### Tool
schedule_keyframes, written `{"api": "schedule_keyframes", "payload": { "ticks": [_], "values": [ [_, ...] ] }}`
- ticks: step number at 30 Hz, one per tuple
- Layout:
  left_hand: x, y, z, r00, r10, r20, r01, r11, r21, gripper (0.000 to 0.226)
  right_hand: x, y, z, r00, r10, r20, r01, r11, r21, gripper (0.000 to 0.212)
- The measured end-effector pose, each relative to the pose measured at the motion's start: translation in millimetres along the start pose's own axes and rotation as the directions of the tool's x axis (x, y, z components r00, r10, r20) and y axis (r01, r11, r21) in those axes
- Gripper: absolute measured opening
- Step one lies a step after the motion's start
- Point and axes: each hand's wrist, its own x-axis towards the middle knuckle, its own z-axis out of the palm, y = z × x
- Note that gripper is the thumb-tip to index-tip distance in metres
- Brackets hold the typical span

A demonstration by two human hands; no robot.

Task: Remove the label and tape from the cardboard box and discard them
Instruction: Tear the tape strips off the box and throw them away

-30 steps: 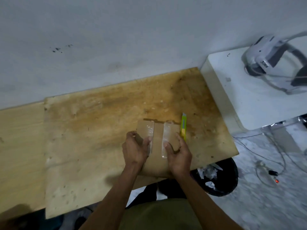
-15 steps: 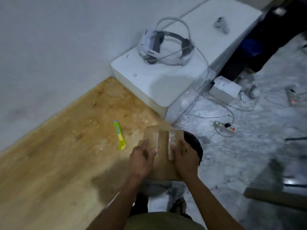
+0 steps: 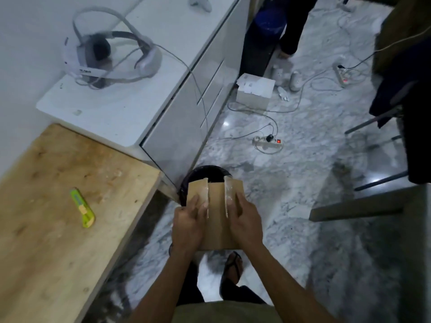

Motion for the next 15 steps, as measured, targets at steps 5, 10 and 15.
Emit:
{"api": "schedule_keyframes", "payload": {
  "ticks": [5,10,15],
  "values": [
    [34,-20,27,0.997,-0.007,0.078,-0.009,0.979,0.202,0.049,24,12,11,0.999,0.044,0.001,-0.044,0.999,0.006,0.051],
    [79,-44,50,0.988,-0.079,0.133,0.053,0.981,0.189,0.056,70,27,50,0.983,0.176,0.051,-0.174,0.984,-0.041,0.053],
    [141,-101,104,0.973,-0.172,0.153,0.153,0.980,0.127,0.067,140,64,109,0.974,0.215,0.069,-0.209,0.975,-0.081,0.047]
  ]
}}
